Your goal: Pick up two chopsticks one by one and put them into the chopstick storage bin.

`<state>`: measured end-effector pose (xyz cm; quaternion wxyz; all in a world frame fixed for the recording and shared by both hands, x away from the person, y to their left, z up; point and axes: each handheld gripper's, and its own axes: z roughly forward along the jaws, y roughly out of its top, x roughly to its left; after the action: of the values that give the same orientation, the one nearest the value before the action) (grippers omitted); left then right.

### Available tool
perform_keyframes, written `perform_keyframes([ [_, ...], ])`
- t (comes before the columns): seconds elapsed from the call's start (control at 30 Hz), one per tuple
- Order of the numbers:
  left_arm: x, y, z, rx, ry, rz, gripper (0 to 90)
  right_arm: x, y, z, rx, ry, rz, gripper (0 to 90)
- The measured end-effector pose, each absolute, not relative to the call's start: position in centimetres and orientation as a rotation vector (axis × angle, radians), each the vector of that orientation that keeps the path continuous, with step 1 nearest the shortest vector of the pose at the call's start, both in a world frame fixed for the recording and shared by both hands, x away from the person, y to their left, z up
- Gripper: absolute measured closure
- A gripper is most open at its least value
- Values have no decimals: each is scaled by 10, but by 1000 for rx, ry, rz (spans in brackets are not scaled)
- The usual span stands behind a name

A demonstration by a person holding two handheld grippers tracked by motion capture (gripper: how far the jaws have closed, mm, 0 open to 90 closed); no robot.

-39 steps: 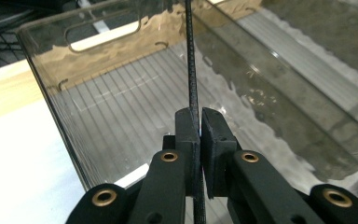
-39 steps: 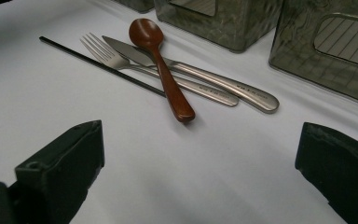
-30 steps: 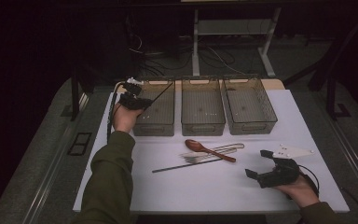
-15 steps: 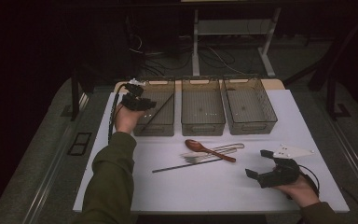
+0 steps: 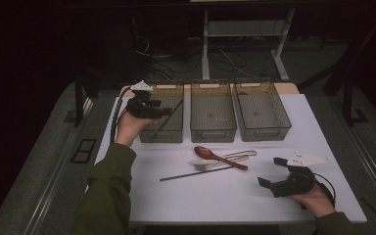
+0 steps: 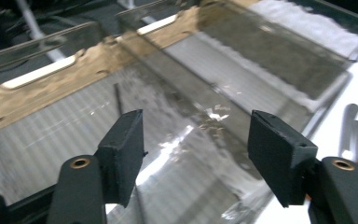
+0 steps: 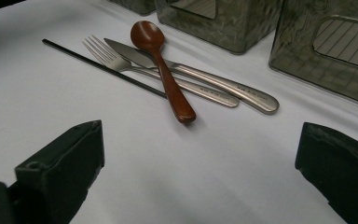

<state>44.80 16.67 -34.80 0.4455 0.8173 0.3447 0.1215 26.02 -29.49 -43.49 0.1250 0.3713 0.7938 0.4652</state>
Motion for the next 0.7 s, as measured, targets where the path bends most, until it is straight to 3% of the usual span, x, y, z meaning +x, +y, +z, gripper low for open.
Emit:
perform_keyframes([
  [0.23,428,159,-342,2043,758,292,271,261,-294,-436,1078,2318,1357,7],
  [0.7,380,142,-346,2033,603,262,240,264,-297,-438,1083,2327,1370,7],
])
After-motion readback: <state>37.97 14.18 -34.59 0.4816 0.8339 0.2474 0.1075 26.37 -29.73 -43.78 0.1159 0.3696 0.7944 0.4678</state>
